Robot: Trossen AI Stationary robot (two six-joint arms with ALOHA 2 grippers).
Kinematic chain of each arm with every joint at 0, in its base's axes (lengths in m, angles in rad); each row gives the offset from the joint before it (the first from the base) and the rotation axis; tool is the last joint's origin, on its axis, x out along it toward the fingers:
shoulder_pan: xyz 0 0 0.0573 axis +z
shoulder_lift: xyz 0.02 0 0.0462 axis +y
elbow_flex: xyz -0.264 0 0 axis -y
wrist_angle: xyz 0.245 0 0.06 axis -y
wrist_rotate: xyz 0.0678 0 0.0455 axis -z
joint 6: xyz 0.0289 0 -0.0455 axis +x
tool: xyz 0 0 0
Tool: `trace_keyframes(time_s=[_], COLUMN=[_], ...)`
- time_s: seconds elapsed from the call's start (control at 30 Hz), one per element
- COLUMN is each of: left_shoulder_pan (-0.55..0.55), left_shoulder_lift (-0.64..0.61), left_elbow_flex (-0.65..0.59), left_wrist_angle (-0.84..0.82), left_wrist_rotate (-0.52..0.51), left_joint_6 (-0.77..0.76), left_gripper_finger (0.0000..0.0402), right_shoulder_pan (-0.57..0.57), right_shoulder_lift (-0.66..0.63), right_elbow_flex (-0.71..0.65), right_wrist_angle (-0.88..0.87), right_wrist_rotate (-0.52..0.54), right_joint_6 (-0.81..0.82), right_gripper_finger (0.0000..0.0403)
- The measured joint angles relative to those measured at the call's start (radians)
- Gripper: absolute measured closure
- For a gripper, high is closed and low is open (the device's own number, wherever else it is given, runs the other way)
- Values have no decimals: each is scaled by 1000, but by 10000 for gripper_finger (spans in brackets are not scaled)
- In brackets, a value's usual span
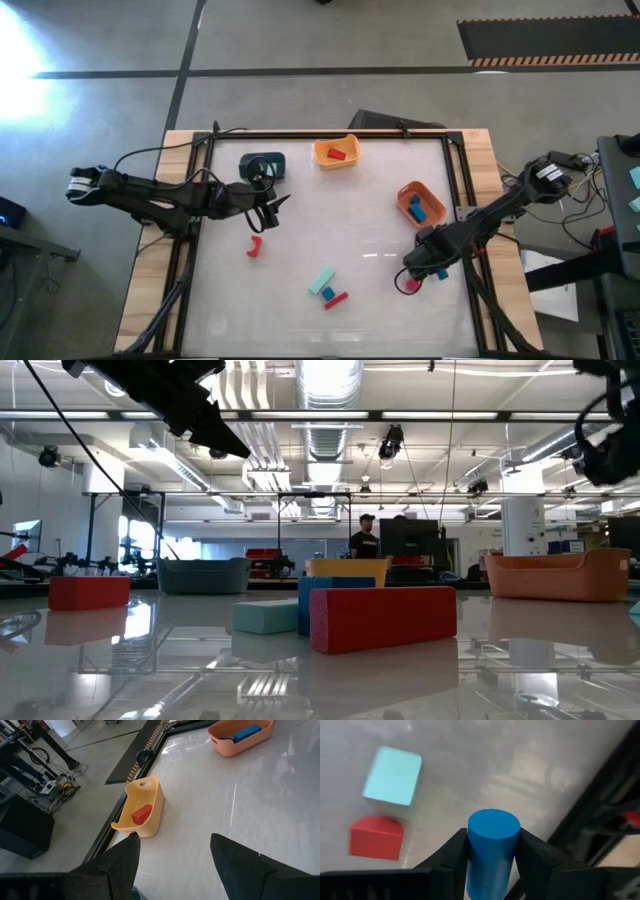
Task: Sort & place blocks by color
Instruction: Put the blue block into the orange bin
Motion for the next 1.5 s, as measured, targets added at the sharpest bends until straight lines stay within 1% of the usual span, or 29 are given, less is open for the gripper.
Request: trace_keyframes(time_s=[0.07,0.13,0.27,0.4,0.5,0.57,0.73,0.9,1.03,1.23,1.37,1.5], left_shoulder_pan=[0,0,0,0,0,0,0,0,0,0,0,0], left_shoulder_lift=[0,0,0,0,0,0,0,0,0,0,0,0], left_elbow_flex=[0,0,0,0,0,0,0,0,0,0,0,0], left_wrist_angle=[0,0,0,0,0,0,0,0,0,0,0,0], left_wrist_rotate=[0,0,0,0,0,0,0,0,0,0,0,0], left_joint_6=[0,0,-1,-2,-2,-2,-1,-1,-1,-2,-2,-4], left_gripper_finger=[175,175,175,175,175,175,175,175,175,175,175,175], right_shoulder_pan=[-3,-10,-35,-74,-121,-161,-296,-440,-521,-582,-587,-587], right_shoulder_lift=[-34,-65,-110,-138,-143,-142,-122,-80,-36,47,107,151], right_elbow_flex=[28,57,110,147,161,162,154,148,148,148,146,145], right_wrist_angle=[-42,-59,-53,-50,-46,-45,-50,-86,-89,-94,-99,-99], right_wrist_rotate=[58,144,380,597,716,765,779,767,761,685,688,689], right_joint_6=[11,16,-4,-90,-182,-241,-409,-556,-645,-723,-727,-729], right_gripper_finger=[284,283,282,282,282,282,282,282,281,280,276,252])
